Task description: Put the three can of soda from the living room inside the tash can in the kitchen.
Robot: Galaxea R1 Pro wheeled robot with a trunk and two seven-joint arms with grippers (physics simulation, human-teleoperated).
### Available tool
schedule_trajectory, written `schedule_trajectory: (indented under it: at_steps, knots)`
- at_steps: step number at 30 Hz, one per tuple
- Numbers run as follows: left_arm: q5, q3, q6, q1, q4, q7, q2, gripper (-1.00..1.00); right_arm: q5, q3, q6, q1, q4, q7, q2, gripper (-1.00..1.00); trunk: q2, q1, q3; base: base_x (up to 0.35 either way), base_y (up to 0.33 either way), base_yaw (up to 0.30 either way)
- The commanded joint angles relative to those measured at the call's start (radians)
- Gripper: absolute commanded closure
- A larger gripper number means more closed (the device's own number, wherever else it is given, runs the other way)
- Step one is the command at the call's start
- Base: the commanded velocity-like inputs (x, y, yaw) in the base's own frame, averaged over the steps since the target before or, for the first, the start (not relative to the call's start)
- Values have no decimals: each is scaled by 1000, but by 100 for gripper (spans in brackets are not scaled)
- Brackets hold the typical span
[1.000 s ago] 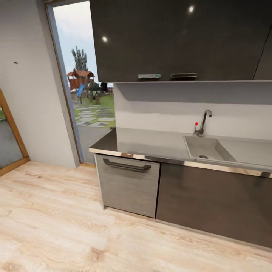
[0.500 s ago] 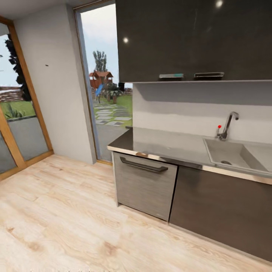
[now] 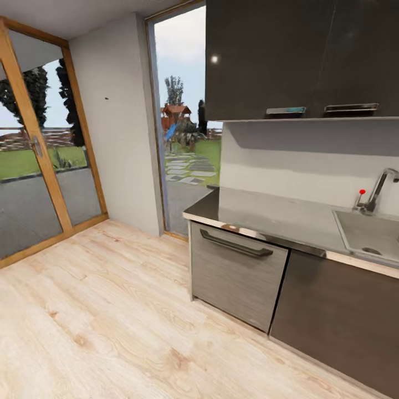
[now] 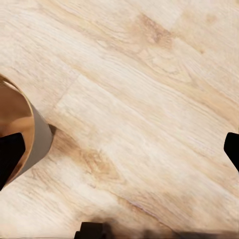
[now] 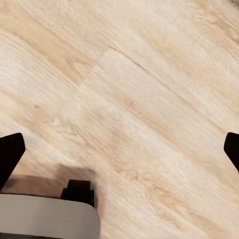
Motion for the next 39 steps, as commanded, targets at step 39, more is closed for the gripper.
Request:
schedule_trajectory:
  at_steps: [39]
  knots:
    - [-2,0,-2,0,0,-6,4,-100,-2,1,-28,0,0,0,-1,-100,0,0,0,0,0,290]
